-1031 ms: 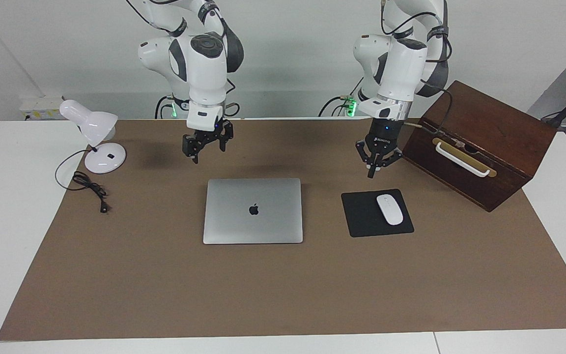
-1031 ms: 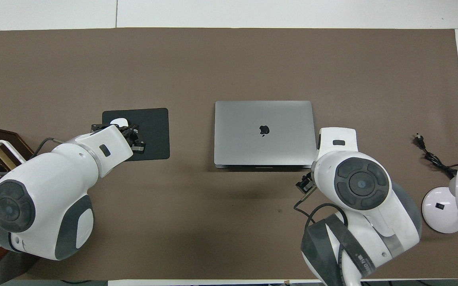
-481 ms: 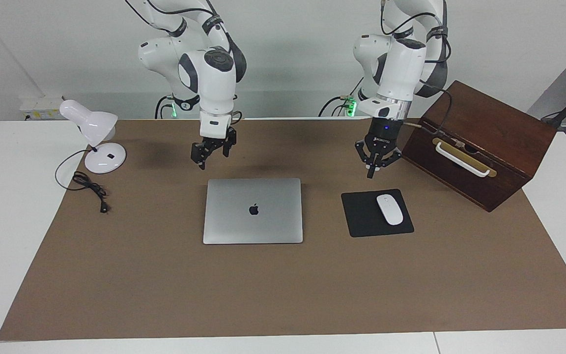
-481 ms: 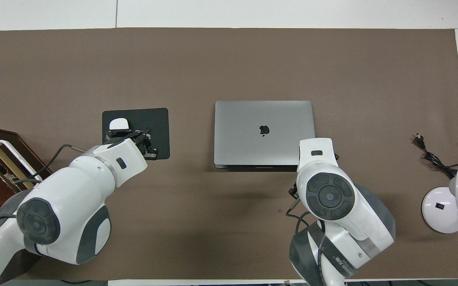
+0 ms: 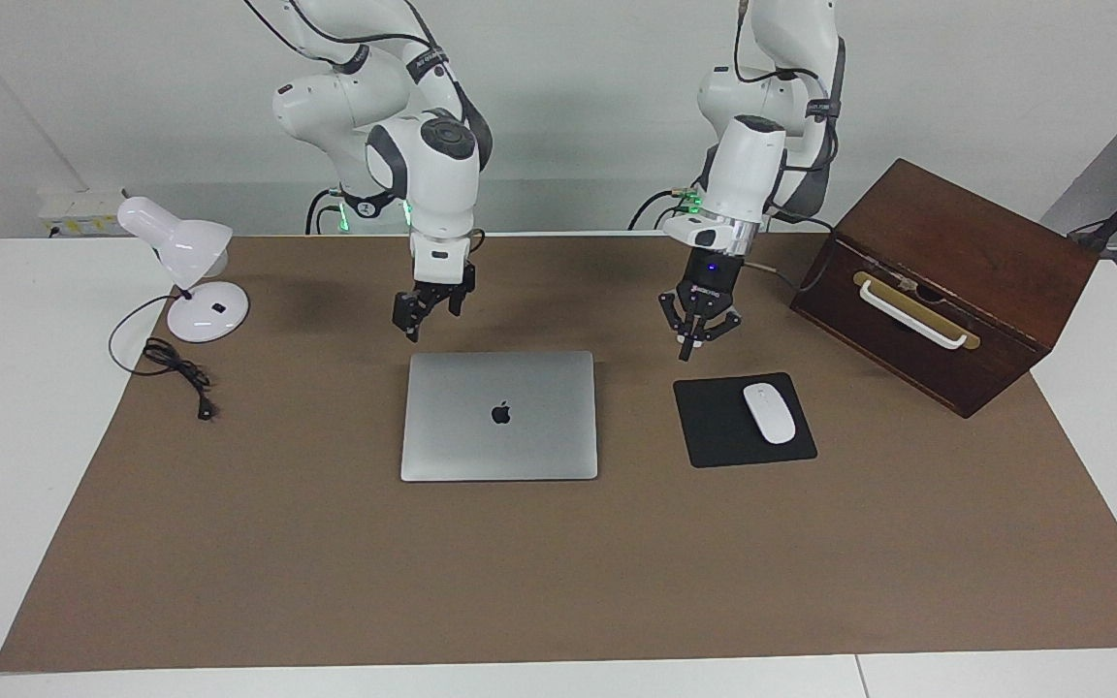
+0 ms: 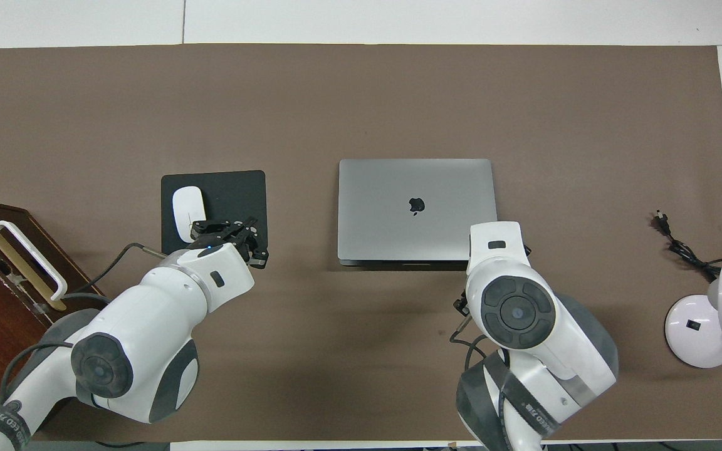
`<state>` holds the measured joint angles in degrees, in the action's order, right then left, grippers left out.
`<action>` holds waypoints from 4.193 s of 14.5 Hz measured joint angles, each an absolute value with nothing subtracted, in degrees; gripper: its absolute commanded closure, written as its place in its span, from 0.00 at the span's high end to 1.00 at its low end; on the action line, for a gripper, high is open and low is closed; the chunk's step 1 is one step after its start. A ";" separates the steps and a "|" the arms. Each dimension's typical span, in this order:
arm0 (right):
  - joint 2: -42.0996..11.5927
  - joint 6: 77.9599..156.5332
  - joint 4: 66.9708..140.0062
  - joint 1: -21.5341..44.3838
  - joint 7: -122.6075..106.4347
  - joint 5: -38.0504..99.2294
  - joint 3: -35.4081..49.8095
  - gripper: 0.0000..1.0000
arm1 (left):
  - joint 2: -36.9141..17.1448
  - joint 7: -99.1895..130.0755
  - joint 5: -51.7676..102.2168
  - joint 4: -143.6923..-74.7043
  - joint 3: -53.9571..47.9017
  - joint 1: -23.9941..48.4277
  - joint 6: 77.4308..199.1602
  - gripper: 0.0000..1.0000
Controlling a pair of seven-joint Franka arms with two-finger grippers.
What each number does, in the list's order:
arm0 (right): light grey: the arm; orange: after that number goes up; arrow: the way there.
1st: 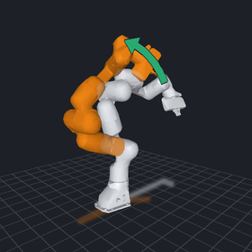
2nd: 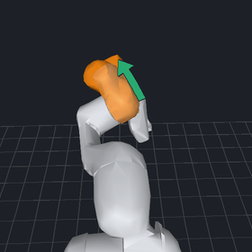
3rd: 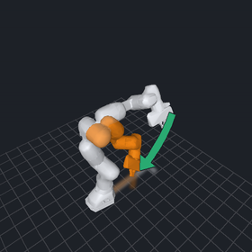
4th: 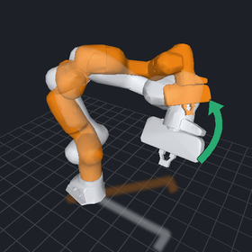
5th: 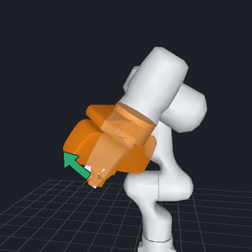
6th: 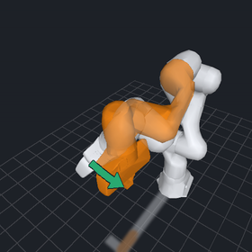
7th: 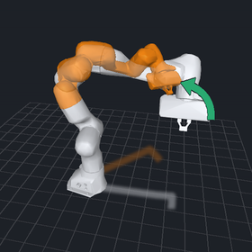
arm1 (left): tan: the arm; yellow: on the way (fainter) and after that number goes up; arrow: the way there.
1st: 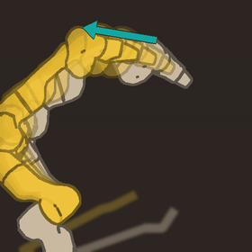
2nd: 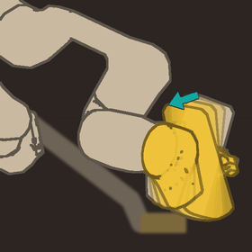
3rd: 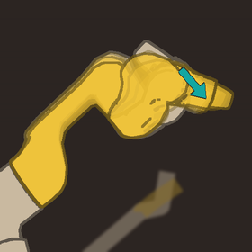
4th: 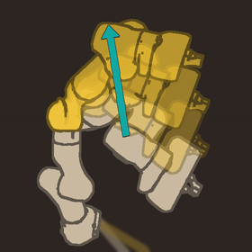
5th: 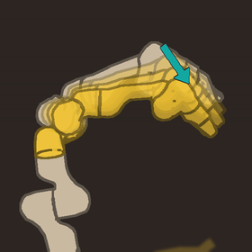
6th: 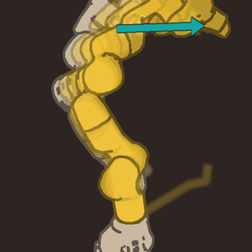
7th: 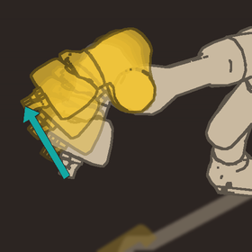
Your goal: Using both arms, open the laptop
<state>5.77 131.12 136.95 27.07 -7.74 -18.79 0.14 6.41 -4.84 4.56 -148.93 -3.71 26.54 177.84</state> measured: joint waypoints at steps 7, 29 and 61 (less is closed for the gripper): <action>2.81 134.69 138.02 27.14 -6.30 -21.68 0.14 1.00 | 3.98 1.81 4.88 -152.34 -3.69 32.16 185.63 0.00; 0.26 140.66 137.60 29.88 6.40 -35.51 0.03 1.00 | -5.52 8.39 4.95 -152.41 -3.51 42.39 199.42 0.00; -0.52 142.75 137.60 29.66 6.46 -35.51 -0.09 1.00 | -14.01 6.75 -18.12 -143.24 -2.52 30.21 199.53 0.00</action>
